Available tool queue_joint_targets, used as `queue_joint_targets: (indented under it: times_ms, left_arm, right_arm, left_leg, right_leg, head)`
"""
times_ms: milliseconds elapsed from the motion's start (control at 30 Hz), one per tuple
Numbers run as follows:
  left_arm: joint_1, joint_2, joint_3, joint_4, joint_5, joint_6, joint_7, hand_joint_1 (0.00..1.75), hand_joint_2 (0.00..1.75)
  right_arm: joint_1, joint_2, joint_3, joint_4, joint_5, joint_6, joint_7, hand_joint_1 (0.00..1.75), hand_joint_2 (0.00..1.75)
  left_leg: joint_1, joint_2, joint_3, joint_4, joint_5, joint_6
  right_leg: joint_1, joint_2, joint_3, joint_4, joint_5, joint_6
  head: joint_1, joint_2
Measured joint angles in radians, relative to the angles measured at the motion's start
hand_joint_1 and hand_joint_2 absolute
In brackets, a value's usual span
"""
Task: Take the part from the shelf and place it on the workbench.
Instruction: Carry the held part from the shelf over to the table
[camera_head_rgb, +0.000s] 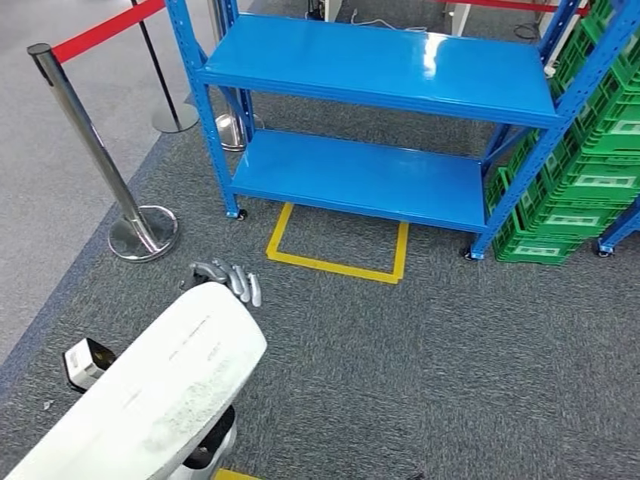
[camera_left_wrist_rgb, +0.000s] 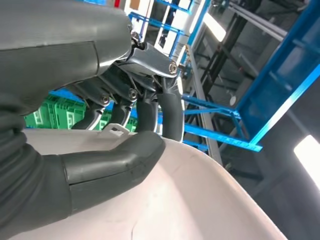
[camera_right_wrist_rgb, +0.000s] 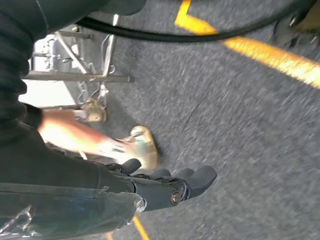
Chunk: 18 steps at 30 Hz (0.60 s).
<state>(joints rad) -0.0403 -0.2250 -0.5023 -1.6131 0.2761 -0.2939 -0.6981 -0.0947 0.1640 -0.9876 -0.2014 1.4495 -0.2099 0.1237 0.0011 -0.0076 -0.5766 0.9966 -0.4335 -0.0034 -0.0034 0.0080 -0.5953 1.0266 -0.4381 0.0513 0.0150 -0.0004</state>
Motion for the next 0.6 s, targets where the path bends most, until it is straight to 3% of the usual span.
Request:
queue_joint_targets:
  times_ms: [67,133,167,200,233,300,367,500,567,600]
  left_arm:
    - [0.001,0.000,0.005,0.000,0.000,0.006,0.000,1.55,1.75]
    - [0.006,0.000,0.011,0.000,-0.002,0.012,0.000,1.55,1.75]
    - [0.009,0.000,0.014,0.000,-0.003,0.015,0.000,1.55,1.75]
    - [0.012,0.000,0.016,0.000,-0.003,0.017,0.000,1.55,1.75]
    - [0.016,0.000,0.018,0.000,-0.004,0.018,0.000,1.55,1.75]
    - [0.020,0.000,0.023,-0.001,-0.005,0.019,0.000,1.55,1.75]
    - [0.022,0.000,0.027,-0.003,-0.006,0.017,0.000,1.55,1.75]
    - [0.025,0.000,0.039,-0.007,-0.010,0.005,0.000,1.55,1.75]
    - [0.026,0.000,0.042,-0.009,-0.013,0.001,0.000,1.55,1.75]
    - [0.026,0.000,0.044,-0.009,-0.014,-0.001,0.000,1.55,1.75]
  right_arm:
    - [0.000,0.000,0.000,0.000,-0.010,0.001,-0.037,0.00,1.75]
    - [0.001,0.000,0.000,0.000,-0.019,0.001,-0.077,0.00,1.75]
    - [0.002,0.000,-0.001,0.000,-0.024,0.003,-0.095,0.00,1.75]
    - [0.003,0.000,-0.002,0.000,-0.030,0.006,-0.113,0.00,1.75]
    - [0.004,0.000,-0.004,0.000,-0.037,0.014,-0.132,0.00,1.75]
    - [0.003,0.000,-0.008,0.000,-0.052,0.037,-0.168,0.00,1.75]
    - [-0.001,0.000,-0.012,0.000,-0.062,0.065,-0.197,0.00,1.75]
    - [-0.003,0.000,-0.021,0.000,-0.068,0.112,-0.225,0.00,1.75]
    - [-0.005,0.000,-0.025,0.000,-0.068,0.123,-0.224,0.00,1.75]
    - [-0.005,0.000,-0.026,-0.001,-0.067,0.125,-0.224,0.00,1.75]
  left_leg:
    - [0.001,0.001,-0.001,-0.002,0.003,0.010]
    - [-0.002,0.002,-0.002,-0.002,0.003,0.016]
    - [-0.003,0.003,-0.003,-0.001,0.003,0.018]
    - [-0.005,0.002,-0.003,-0.001,0.004,0.019]
    - [-0.005,0.001,-0.002,-0.001,0.004,0.019]
    - [-0.006,0.000,0.000,-0.001,0.003,0.018]
    - [-0.010,-0.001,-0.001,0.001,0.004,0.012]
    - [-0.009,0.000,-0.007,0.003,0.002,-0.009]
    - [-0.008,0.000,-0.033,0.061,-0.039,-0.022]
    - [-0.006,0.001,-0.060,0.119,-0.071,-0.028]
  right_leg:
    - [-0.001,0.000,-0.035,0.076,-0.048,0.007]
    - [-0.001,-0.001,-0.094,0.212,-0.112,0.011]
    - [-0.001,-0.001,-0.117,0.263,-0.129,0.010]
    - [0.000,0.000,-0.123,0.280,-0.127,0.009]
    - [0.001,0.000,-0.110,0.255,-0.106,0.006]
    - [0.003,0.000,-0.042,0.122,-0.043,-0.002]
    - [0.005,0.001,0.014,0.013,-0.010,-0.008]
    - [0.005,0.003,0.023,-0.013,-0.002,-0.024]
    - [0.000,0.002,0.024,-0.019,0.004,-0.034]
    - [0.000,0.002,0.023,-0.019,0.004,-0.036]
  head:
    - [0.004,0.000]
    - [0.007,0.000]
    - [0.007,0.000]
    - [0.007,0.000]
    - [0.007,0.000]
    - [0.007,0.000]
    - [0.006,0.000]
    - [0.005,0.000]
    - [0.001,0.000]
    - [-0.001,0.000]
